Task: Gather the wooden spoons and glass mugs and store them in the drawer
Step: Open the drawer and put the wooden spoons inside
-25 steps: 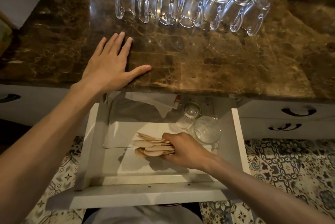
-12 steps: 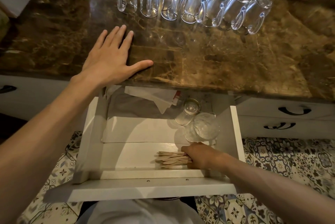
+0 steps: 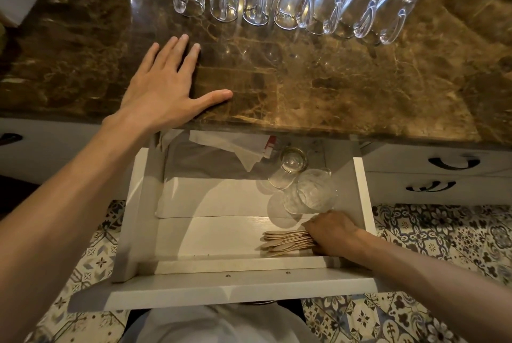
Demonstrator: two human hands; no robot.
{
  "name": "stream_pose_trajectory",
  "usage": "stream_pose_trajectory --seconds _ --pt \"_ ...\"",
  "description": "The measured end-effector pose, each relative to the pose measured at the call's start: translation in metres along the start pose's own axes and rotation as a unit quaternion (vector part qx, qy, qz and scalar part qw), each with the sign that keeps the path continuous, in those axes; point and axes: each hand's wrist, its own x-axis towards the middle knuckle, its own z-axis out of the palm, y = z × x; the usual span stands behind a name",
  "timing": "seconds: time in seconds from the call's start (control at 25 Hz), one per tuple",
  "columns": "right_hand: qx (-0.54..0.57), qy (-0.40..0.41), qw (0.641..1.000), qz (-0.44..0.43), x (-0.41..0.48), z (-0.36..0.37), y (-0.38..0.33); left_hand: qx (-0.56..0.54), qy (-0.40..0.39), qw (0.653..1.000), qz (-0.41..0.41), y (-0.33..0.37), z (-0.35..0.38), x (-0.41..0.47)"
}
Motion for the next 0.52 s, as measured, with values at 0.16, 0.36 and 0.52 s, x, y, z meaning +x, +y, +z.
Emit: stream_pose_trajectory --seconds 0.16,0.36,0.52 --pt "-0.021 -0.035 0.999 -0.001 -0.006 -0.009 0.002 -0.002 0.0 1.0 0.005 0.004 0.001 0.002" --pt "-0.033 -0.068 0.997 0.003 -0.01 -0.021 0.005 0.007 -0.003 1.0 0.0 0.0 0.0 0.0" --pt "-0.065 -0.124 0.99 0.034 -0.018 -0.016 -0.005 0.004 -0.015 1.0 0.006 0.006 0.002 -0.001"
